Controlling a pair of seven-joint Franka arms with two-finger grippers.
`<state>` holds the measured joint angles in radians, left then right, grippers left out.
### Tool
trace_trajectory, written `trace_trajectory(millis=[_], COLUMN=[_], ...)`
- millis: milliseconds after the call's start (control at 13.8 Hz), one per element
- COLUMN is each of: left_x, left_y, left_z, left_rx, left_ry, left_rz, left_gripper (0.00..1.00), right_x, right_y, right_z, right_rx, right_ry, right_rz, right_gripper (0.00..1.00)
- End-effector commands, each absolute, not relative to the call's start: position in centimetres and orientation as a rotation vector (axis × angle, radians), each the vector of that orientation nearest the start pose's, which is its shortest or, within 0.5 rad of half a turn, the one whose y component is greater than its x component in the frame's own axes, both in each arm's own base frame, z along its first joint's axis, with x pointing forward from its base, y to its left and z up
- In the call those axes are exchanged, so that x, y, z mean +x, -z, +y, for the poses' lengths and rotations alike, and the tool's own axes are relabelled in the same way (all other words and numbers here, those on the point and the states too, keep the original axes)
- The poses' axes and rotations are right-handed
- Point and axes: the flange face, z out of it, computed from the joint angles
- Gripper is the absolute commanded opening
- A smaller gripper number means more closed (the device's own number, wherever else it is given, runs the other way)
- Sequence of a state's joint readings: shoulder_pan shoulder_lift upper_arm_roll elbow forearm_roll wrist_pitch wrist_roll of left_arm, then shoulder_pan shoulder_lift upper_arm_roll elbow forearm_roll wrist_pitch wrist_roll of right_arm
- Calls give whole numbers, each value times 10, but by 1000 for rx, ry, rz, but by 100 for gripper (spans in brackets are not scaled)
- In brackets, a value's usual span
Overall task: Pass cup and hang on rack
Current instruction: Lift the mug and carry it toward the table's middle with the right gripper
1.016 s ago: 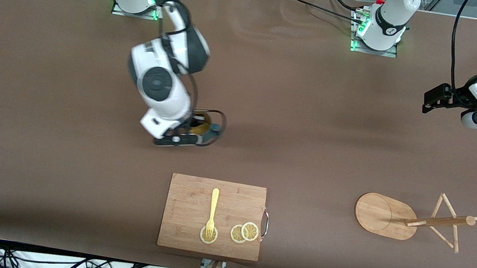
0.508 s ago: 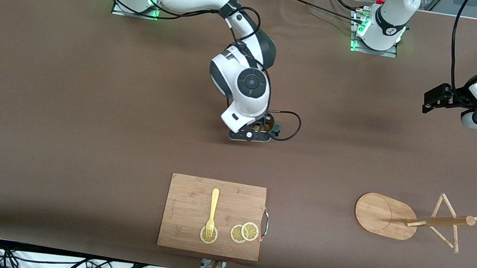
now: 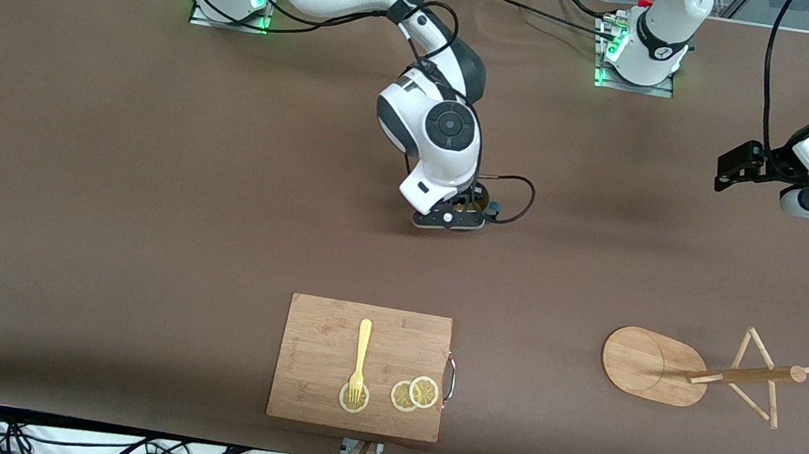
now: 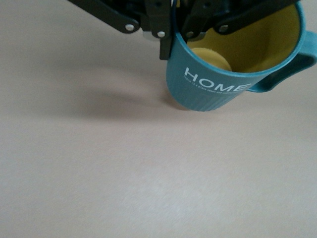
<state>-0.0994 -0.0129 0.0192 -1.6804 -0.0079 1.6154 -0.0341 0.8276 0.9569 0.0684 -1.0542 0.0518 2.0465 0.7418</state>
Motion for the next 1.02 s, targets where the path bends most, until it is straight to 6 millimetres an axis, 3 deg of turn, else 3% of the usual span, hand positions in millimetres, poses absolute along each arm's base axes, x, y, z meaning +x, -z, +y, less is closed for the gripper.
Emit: trace_trajectory(millis=[0,508,726,871,944], left_x=[553,553,553,552,552], left_y=[-587,-586,-586,-586,-586], left_z=[-47,-46,-46,-45,-45], left_rx=[-3163,-3166,-3165,-3165,-3165], left_ry=[-97,-99,-99,-102,-102], left_rz=[102,94,95,92,92], left_gripper=[100,100,100,100,100], right_x=[498,505,505,505,505], right_y=[-257,-234,-234,-234,-237], right_z=[608,603,603,603,603], right_rx=[-3031,-3038,-3038,-3036,-3036], right_ry=[-51,-18,-18,-19,-17], right_rz=[-157,-159,-155,-149,-147], right_gripper=[0,0,2,25,29])
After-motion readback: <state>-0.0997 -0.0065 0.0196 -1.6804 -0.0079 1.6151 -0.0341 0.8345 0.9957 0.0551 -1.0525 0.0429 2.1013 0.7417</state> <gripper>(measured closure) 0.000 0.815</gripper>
